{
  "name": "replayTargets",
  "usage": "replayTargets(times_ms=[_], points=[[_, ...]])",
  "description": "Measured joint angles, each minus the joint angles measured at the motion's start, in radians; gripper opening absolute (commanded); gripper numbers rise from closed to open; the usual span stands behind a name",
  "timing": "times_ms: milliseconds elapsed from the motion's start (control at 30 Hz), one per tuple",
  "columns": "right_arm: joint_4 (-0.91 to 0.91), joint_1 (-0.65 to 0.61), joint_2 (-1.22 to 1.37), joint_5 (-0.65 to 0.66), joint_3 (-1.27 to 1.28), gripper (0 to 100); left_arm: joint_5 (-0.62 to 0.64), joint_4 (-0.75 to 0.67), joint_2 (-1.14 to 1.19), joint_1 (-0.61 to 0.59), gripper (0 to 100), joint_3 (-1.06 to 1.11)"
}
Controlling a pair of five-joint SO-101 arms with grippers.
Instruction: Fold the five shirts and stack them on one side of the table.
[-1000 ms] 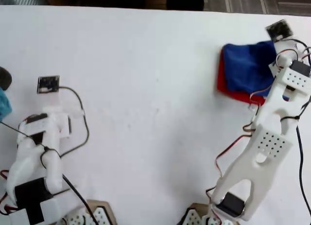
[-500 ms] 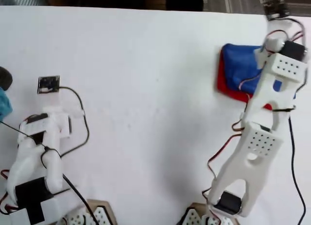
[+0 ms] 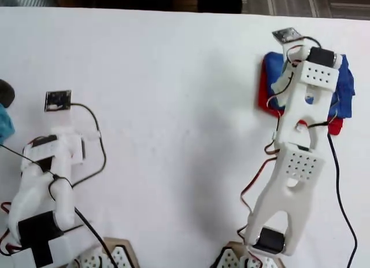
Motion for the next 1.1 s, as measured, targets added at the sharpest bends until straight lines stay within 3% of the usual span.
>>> replayTargets(times_ms=[200,333,533,700,800,933,1100], points=[[0.014,-0.029,-0.002,-0.002,-0.104,2.2,0.000,0.000,0.000,0.000,3,0.000],[0.018,-0.071,-0.026,-0.087,-0.104,2.1,0.000,0.000,0.000,-0.002,3,0.000],[0.018,-0.077,-0.253,-0.230,0.103,2.1,0.000,0.000,0.000,0.000,3,0.000],[0.009,-0.198,-0.617,-0.186,0.516,2.1,0.000,-0.003,0.000,0.000,3,0.000],[-0.112,-0.296,-0.893,-0.183,0.832,2.3,0.000,-0.003,0.000,0.000,3,0.000],[-0.445,-0.339,-1.192,-0.183,1.364,2.6,0.000,-0.003,0.000,0.000,3,0.000],[-0.887,-0.356,-1.284,-0.183,1.972,12.5,0.000,-0.003,0.000,0.000,3,0.000]])
